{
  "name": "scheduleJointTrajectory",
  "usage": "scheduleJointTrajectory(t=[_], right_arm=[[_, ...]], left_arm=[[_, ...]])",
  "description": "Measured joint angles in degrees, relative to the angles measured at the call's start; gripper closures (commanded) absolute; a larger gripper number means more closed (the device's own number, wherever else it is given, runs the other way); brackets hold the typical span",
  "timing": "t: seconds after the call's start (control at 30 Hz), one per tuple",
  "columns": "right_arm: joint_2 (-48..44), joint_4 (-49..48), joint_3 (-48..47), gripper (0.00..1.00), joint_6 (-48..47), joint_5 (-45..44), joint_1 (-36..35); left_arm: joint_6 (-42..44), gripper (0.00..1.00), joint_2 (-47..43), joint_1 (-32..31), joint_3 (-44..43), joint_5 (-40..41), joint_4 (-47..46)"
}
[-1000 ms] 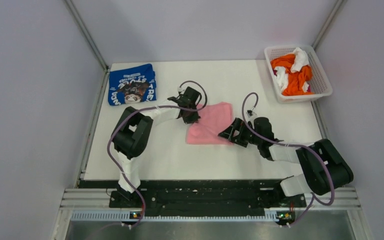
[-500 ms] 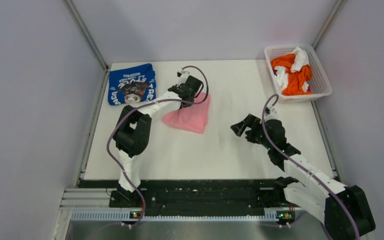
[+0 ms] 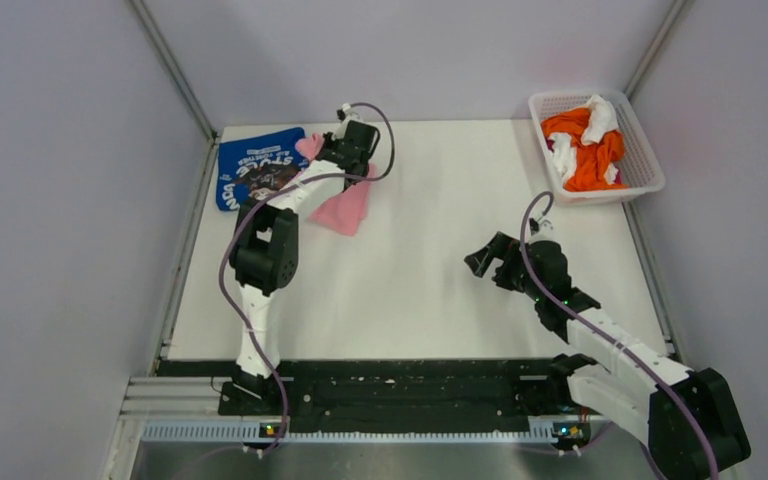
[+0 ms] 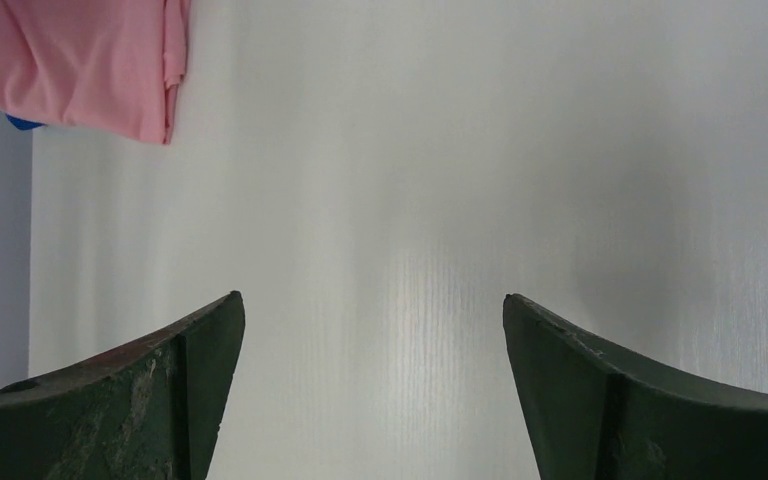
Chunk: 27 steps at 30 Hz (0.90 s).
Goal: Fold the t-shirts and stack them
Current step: Put the neatly folded tshirt into the corner of the board with the left arm
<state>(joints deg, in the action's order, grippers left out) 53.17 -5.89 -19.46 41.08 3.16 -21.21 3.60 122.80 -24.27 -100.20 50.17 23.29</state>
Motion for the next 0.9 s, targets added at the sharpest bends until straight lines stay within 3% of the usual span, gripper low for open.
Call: scheduleJointTrajectory(t=[0.43,0.9], right_arm=[[1.7,-0.3,0.0,0.01,-1.0,-0.1,0.0],[1.7,0.0,0.0,0.01,-1.0,-1.6,0.0]], left_arm=[[9.9,1.00,1.5,5.2,-8.0,4.2,-6.7],[13.7,1.00,1.5,6.3,-14.0,8.0,-9.9]])
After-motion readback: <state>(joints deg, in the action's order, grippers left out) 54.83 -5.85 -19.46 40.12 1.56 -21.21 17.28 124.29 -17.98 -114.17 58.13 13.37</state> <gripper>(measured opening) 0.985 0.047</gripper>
